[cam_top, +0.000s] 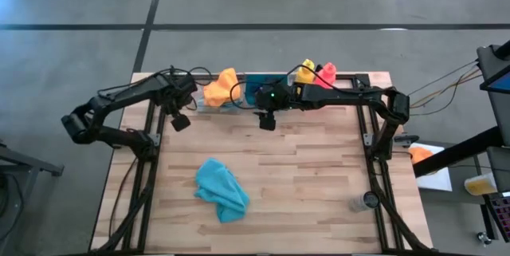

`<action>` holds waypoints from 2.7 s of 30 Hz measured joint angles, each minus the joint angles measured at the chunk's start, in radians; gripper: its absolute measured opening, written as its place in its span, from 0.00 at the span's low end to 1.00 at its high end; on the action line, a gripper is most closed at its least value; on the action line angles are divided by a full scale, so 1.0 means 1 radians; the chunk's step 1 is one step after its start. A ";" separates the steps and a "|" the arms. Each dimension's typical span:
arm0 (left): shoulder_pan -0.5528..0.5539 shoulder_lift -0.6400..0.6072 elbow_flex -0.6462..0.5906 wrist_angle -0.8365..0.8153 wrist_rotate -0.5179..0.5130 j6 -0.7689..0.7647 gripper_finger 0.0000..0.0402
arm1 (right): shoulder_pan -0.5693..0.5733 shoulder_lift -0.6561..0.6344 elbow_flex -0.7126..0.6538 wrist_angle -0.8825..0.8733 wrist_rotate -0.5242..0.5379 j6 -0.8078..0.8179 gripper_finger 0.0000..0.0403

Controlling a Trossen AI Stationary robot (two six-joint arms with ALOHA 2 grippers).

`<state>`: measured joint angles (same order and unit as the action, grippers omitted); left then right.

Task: Pick & Place Sports Items
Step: Put the black spring keychain into the blue bin

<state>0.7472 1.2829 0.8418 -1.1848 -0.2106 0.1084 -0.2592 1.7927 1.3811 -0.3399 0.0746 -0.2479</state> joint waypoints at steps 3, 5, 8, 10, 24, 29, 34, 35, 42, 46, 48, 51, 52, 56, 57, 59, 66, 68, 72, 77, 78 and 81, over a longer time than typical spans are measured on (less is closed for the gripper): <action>0.003 0.004 -0.015 0.019 -0.001 0.020 0.84 | 0.000 0.000 0.000 0.000 0.000 0.000 0.68; 0.005 0.004 -0.029 0.055 0.003 0.023 0.84 | 0.000 0.000 0.000 0.000 0.000 -0.005 0.68; 0.023 0.007 -0.049 0.112 0.032 0.015 0.84 | 0.000 0.000 0.000 0.000 0.000 -0.007 0.68; 0.038 0.020 -0.051 0.115 0.047 0.015 0.84 | 0.000 0.000 0.000 0.000 0.000 -0.007 0.68; 0.165 0.102 -0.051 0.120 0.046 0.015 0.84 | 0.000 0.000 0.000 0.000 0.000 -0.007 0.68; 0.165 0.133 -0.051 0.130 0.051 0.019 0.84 | 0.000 0.000 0.000 0.000 0.000 -0.007 0.68; 0.165 0.165 -0.051 0.132 0.054 0.019 0.84 | 0.000 0.000 0.000 0.000 0.000 -0.007 0.68; 0.165 0.173 -0.051 0.132 0.054 0.019 0.84 | 0.000 0.000 0.000 0.000 0.000 -0.007 0.68; 0.165 0.218 -0.050 0.139 0.054 0.022 0.84 | 0.000 0.000 -0.001 0.000 -0.002 -0.007 0.68; 0.165 0.220 -0.050 0.142 0.054 0.022 0.84 | 0.000 0.000 -0.001 -0.001 -0.005 -0.007 0.68; 0.165 0.220 -0.050 0.142 0.054 0.022 0.84 | 0.000 0.000 -0.001 -0.001 -0.005 -0.007 0.68; 0.165 0.220 -0.050 0.143 0.054 0.022 0.84 | 0.000 0.000 -0.001 -0.001 -0.005 -0.013 0.68; 0.165 0.220 -0.050 0.145 0.054 0.022 0.84 | 0.000 0.000 -0.001 -0.001 -0.005 -0.014 0.68; 0.165 0.220 -0.050 0.149 0.054 0.023 0.84 | 0.000 0.000 -0.001 -0.001 -0.005 -0.014 0.68; 0.165 0.220 -0.050 0.150 0.054 0.023 0.84 | 0.000 0.000 -0.001 0.000 -0.005 -0.014 0.68; 0.165 0.220 -0.049 0.149 0.054 0.023 0.84 | 0.000 0.000 -0.001 0.000 -0.005 -0.015 0.68; 0.165 0.220 -0.044 0.154 0.054 0.028 0.84 | 0.000 0.000 -0.001 -0.001 -0.005 -0.015 0.68; 0.165 0.212 -0.042 0.212 0.054 0.030 0.84 | 0.000 0.000 -0.001 -0.001 -0.005 -0.015 0.68; 0.165 0.160 -0.032 0.246 0.054 0.031 0.84 | -0.001 0.000 -0.001 -0.007 -0.005 -0.015 0.68; 0.164 0.021 -0.020 0.227 0.054 0.034 0.84 | 0.000 0.001 -0.001 -0.024 -0.005 -0.015 0.68; 0.164 -0.014 -0.022 0.231 0.055 0.034 0.84 | -0.001 0.001 -0.001 -0.023 -0.005 -0.019 0.68; 0.164 -0.113 -0.034 0.218 0.075 0.037 0.84 | 0.000 0.001 -0.001 -0.023 -0.005 -0.025 0.68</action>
<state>0.9112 1.1701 0.8077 -0.9664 -0.1359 0.1449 -0.2596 1.7935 1.3800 -0.3630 0.0700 -0.2733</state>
